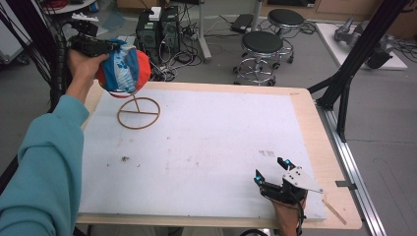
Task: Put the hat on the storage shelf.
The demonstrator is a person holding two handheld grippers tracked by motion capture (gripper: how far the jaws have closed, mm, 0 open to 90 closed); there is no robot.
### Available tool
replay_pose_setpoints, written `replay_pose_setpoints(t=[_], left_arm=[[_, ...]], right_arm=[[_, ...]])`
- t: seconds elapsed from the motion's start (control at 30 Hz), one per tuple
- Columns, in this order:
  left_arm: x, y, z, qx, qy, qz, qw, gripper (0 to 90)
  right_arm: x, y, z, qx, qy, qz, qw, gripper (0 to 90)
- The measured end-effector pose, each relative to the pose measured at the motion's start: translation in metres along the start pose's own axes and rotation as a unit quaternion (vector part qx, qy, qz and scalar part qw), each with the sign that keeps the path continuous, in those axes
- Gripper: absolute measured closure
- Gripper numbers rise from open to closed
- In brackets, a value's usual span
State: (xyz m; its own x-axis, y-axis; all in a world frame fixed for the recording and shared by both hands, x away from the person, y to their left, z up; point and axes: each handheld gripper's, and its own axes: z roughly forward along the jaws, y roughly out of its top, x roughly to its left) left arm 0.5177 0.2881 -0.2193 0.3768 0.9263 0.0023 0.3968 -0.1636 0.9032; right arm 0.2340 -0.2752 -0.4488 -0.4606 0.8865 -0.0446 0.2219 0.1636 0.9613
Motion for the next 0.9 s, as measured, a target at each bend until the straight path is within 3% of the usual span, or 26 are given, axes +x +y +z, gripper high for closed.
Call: replay_pose_setpoints(t=[0.1,0.23,0.3,0.4,0.5,0.53,0.73,0.9], left_arm=[[0.0,-0.002,0.001,-0.007,0.002,-0.005,1.0,78.5],[0.004,-0.005,0.0,-0.009,0.006,-0.024,0.9996,56.3],[0.009,-0.009,-0.001,-0.016,0.004,-0.041,0.999,51.3],[0.012,-0.012,-0.003,-0.026,0.002,-0.045,0.9987,38.9],[0.014,-0.013,-0.006,-0.041,-0.016,-0.048,0.9979,24.0],[0.015,-0.015,-0.01,-0.058,-0.029,-0.052,0.9965,20.6],[0.013,-0.018,-0.026,-0.073,-0.047,-0.04,0.9954,16.5],[0.006,-0.014,-0.043,-0.08,-0.049,-0.021,0.9954,16.4]], right_arm=[[0.0,0.0,0.0,0.0,0.0,-0.001,1.0,11.9],[0.0,0.0,0.0,0.0,-0.001,-0.003,1.0,11.9],[0.0,0.0,0.0,-0.001,0.0,-0.003,1.0,11.9],[0.0,-0.001,-0.001,-0.006,0.003,-0.002,1.0,11.9],[-0.001,-0.001,-0.002,-0.01,0.004,-0.001,0.9999,11.9],[0.0,-0.001,-0.002,-0.01,0.005,0.001,0.9999,11.9],[0.0,-0.001,-0.001,-0.006,0.004,-0.001,1.0,11.9],[0.0,-0.001,-0.001,-0.009,0.002,-0.002,1.0,11.9]])
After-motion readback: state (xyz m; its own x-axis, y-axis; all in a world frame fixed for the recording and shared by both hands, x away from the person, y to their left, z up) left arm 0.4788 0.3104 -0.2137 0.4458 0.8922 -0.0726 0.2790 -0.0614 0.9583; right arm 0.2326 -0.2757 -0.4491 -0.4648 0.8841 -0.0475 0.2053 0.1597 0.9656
